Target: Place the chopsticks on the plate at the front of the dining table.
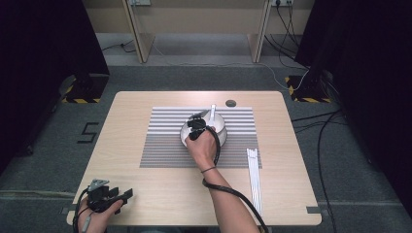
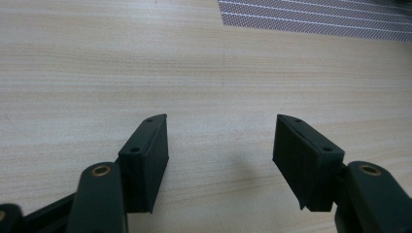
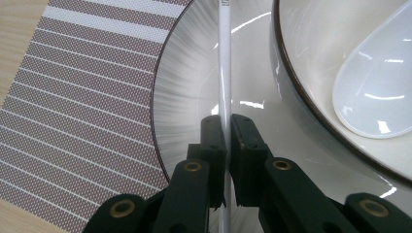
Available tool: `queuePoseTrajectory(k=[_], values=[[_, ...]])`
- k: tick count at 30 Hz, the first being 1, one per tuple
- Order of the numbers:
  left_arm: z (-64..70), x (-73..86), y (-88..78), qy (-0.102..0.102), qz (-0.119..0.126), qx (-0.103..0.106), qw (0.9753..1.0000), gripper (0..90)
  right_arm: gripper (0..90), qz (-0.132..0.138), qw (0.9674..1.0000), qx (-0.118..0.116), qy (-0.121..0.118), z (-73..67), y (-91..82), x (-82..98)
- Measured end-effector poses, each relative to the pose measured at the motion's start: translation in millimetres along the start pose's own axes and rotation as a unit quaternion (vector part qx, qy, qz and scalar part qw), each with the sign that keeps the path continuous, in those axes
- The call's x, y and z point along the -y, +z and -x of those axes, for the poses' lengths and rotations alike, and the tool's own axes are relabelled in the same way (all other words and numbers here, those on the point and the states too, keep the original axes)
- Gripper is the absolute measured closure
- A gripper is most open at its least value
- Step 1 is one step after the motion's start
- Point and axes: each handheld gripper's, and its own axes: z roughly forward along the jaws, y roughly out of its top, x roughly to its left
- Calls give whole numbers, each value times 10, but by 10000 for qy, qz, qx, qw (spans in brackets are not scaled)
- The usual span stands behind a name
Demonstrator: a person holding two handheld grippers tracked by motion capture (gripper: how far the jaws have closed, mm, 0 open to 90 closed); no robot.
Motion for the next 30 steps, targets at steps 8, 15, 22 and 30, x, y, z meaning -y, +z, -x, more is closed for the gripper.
queuePoseTrajectory(k=[8, 15, 22, 30], values=[[1, 0, 1, 7, 0, -1, 10000, 376, 818, 50, 9999, -99, 98, 9, 11, 0], [6, 0, 3, 19, -3, 9, 10000, 376, 760, 156, 9998, -127, 0, -7, 3, 33], [7, 0, 2, 41, -16, 9, 10000, 376, 726, 194, 9997, -156, -58, -7, -95, 78], [26, 1, 6, 48, -21, 2, 10000, 376, 735, -103, 9996, -240, -57, 29, -309, 215]])
